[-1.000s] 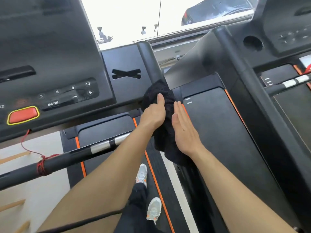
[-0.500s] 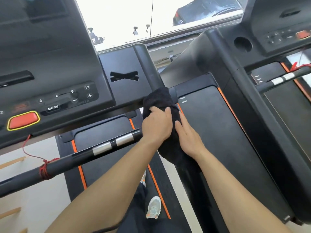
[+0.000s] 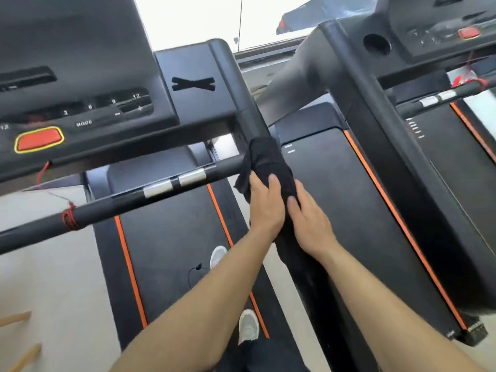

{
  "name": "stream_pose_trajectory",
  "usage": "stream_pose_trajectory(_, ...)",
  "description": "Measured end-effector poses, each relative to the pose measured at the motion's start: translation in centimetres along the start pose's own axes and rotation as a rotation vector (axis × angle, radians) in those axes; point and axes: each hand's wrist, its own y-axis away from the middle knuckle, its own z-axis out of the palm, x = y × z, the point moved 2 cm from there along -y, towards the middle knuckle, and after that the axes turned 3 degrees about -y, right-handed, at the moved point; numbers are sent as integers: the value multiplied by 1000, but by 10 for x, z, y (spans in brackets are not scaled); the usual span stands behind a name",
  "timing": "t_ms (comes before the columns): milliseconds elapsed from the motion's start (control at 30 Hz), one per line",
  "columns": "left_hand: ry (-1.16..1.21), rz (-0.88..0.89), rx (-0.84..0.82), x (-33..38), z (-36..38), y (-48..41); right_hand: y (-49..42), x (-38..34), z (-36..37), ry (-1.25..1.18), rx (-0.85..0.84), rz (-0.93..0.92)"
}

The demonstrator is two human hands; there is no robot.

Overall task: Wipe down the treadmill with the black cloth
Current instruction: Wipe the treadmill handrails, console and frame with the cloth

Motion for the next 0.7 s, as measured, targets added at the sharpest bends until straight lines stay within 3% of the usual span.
stream_pose_trajectory(67, 91, -36, 70, -4, 11, -8, -26, -4, -4, -91, -80, 15)
stream_pose_trajectory(200, 212, 60, 147, -30, 24, -10, -39, 5, -6, -374, -185, 9)
stream_pose_trajectory(467, 183, 43, 123, -88, 61, 126, 88, 75, -17, -353, -153, 15)
stream_pose_trajectory(700, 201, 159, 104, -49, 33, 20, -1, 36, -10, -376, -189, -94)
